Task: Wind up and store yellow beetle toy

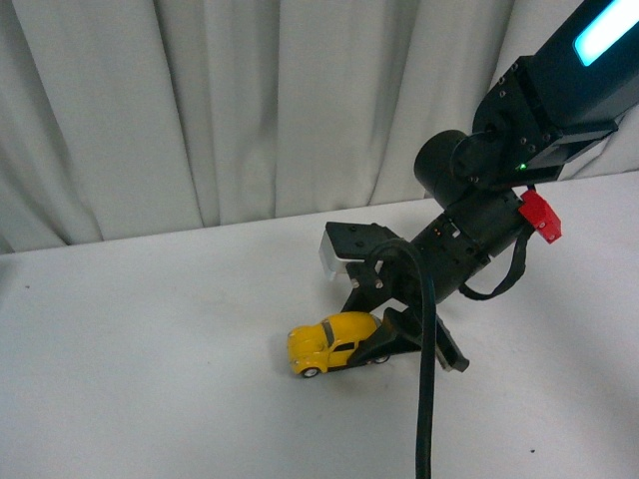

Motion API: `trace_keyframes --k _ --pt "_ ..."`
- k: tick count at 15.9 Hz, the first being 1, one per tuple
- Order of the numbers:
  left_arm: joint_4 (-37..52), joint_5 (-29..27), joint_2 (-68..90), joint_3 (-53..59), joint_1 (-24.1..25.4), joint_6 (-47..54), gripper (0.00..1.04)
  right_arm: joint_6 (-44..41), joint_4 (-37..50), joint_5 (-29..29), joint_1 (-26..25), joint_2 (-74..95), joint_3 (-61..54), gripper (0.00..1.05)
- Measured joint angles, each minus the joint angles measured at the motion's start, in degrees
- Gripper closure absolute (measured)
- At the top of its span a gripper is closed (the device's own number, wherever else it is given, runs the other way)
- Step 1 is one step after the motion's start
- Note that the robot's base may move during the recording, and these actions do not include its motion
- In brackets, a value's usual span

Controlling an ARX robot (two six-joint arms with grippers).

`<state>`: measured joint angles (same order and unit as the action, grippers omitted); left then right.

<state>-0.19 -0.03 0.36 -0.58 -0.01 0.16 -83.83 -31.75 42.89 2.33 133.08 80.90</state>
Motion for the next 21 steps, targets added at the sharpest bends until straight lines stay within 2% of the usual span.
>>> trace_keyframes --k 9,13,21 --pt "0.0 0.0 0.0 0.0 0.0 0.0 0.07 5.0 4.6 1.2 0.9 -1.3 -4.2 0.62" --pt "0.0 0.0 0.0 0.0 0.0 0.0 0.07 4.2 5.0 0.5 -1.8 -1.6 -5.9 0.62" --pt "0.0 0.0 0.0 0.0 0.0 0.0 0.07 -0.6 3.5 1.1 -10.8 -4.7 -13.3 0.62"
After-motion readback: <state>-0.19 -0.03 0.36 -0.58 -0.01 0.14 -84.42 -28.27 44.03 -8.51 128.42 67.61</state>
